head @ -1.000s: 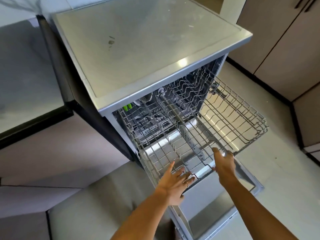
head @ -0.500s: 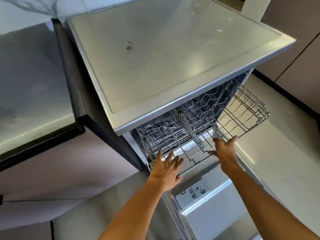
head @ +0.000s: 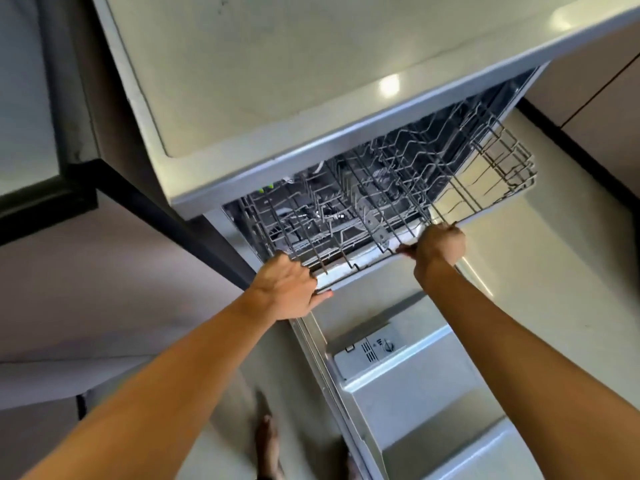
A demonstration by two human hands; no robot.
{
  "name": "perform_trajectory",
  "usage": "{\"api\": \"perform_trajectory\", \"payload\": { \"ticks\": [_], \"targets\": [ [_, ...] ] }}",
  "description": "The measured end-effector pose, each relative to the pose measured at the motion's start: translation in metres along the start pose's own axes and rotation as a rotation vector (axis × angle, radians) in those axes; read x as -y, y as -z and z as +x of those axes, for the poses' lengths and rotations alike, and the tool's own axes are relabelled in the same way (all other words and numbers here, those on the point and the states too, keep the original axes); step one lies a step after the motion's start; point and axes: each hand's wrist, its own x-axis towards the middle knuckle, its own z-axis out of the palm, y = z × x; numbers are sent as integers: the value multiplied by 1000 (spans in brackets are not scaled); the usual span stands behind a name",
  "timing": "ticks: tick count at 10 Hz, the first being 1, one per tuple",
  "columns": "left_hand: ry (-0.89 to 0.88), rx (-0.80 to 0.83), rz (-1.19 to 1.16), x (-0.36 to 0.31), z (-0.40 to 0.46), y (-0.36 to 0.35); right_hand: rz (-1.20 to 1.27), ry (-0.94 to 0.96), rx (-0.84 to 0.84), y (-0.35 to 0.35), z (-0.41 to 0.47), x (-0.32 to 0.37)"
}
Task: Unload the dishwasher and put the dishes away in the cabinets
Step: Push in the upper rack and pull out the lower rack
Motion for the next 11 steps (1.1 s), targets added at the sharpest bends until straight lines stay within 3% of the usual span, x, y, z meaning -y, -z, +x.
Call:
{"api": "perform_trajectory", "payload": {
  "ticks": [1,3,4,6,7,8,9,11],
  "targets": [
    [36,52,-31,-3,4,0,-39,15,17,3,-2,-1],
    [123,171,-85,-10,21,14,-392,22,-32,21,13,18],
    [89,137,-146,-13,30,17,-396,-4,21,32,21,24],
    [103,-10,-763,-37,32,-11,-191,-97,189,39,31,16],
    [151,-56,-893,-40,34,-18,-138,-39,250,38,34,10],
    [242,-106,-735,-43,31,-11,-114,-55,208,34,31,19],
    [247,-244,-675,-48,31,-13,-130,-59,232,36,37,20],
    [179,-311,-574,-18,63,-25,-203,30,271,5,57,35]
  ]
}}
